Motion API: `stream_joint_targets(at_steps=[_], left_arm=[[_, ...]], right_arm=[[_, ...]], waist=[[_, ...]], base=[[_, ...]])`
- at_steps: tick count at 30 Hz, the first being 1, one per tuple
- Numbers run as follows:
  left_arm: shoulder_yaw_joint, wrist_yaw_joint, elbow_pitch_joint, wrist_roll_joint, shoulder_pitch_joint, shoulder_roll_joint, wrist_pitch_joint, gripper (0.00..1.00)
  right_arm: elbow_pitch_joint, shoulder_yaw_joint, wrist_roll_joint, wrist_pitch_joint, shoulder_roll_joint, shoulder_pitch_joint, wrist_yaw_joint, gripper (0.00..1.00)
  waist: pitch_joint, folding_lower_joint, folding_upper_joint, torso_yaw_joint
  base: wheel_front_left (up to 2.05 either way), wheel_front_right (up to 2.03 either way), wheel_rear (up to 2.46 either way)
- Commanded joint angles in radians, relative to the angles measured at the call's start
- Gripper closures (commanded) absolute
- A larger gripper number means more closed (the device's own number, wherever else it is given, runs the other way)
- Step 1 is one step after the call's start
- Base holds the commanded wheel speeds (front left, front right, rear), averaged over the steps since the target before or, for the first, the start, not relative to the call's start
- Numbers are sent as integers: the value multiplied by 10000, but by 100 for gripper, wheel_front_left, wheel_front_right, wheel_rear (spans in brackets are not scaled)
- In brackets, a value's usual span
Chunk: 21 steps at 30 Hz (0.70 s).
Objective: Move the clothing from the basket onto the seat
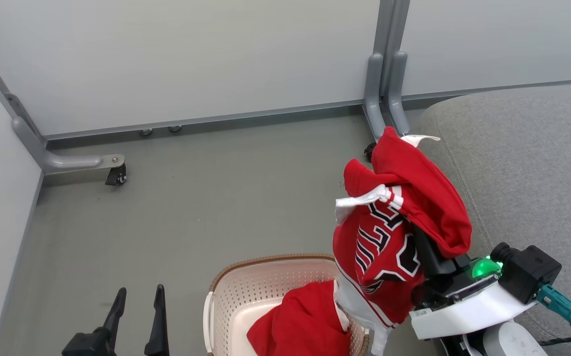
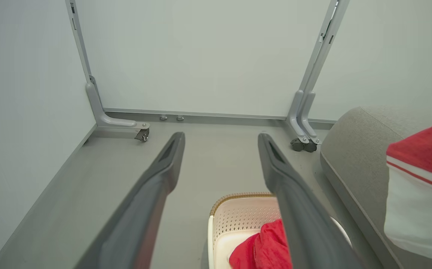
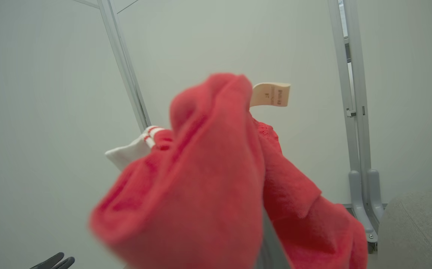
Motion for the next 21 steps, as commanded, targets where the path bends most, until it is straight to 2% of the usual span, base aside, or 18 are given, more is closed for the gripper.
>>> stream_joint_targets(at_steps=[1, 21], left_arm=[[43, -29, 52, 12, 191, -21, -5, 0], [-162, -29, 222, -92, 212, -97, -5, 0]], right_arm=[[0, -26, -74, -31, -39, 126, 1, 100], [18, -133, 27, -31, -20, -8, 1, 100]], waist=[[-9, 0, 0, 9], [6, 0, 0, -249]], base=[[0, 0, 0], [0, 0, 0]])
